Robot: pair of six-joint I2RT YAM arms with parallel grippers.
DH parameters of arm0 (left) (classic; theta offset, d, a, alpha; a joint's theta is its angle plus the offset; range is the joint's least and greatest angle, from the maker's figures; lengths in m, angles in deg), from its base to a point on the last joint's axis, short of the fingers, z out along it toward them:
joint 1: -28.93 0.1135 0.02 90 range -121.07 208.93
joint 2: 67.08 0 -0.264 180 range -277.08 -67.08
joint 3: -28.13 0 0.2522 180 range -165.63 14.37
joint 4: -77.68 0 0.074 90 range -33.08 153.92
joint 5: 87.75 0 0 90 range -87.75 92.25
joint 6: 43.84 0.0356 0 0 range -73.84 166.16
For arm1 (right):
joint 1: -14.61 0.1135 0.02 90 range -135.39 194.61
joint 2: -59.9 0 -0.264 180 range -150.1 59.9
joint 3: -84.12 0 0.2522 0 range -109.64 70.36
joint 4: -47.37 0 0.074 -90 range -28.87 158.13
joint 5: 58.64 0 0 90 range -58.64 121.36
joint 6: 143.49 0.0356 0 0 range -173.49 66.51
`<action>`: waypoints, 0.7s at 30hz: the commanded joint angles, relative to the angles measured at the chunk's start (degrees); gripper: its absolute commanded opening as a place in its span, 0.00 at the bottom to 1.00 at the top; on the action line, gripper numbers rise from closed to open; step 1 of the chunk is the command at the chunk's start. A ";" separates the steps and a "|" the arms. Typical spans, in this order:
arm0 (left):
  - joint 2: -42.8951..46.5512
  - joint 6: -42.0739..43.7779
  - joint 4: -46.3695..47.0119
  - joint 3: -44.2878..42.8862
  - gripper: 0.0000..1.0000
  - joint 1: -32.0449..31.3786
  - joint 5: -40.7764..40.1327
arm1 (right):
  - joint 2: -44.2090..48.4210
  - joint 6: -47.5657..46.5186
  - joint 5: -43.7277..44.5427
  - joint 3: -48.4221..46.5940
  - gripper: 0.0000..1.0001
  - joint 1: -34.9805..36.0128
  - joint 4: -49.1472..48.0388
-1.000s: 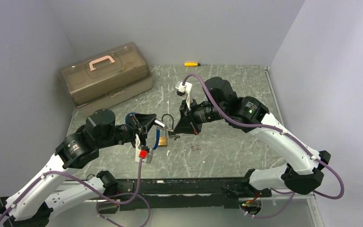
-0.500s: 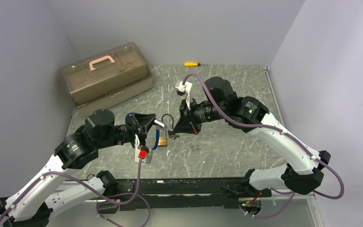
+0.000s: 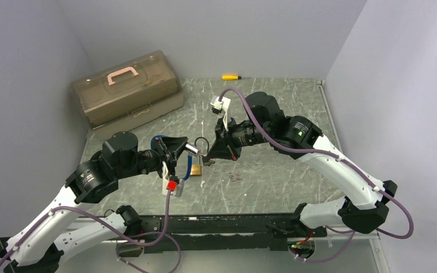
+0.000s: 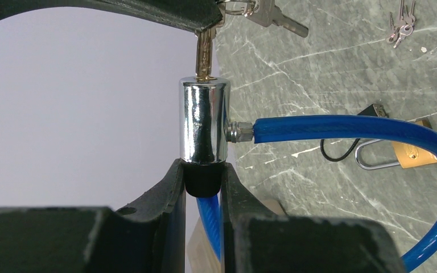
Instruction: Unlock with the key
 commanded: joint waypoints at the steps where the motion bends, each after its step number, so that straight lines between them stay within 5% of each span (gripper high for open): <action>1: 1.13 1.63 2.95 -0.26 0.00 -0.22 0.37 | -0.15 -0.33 1.42 0.10 0.00 0.05 -2.64; 21: 1.47 1.40 2.97 -0.38 0.00 -0.14 0.54 | -1.80 1.87 5.05 0.66 0.00 -0.43 -4.07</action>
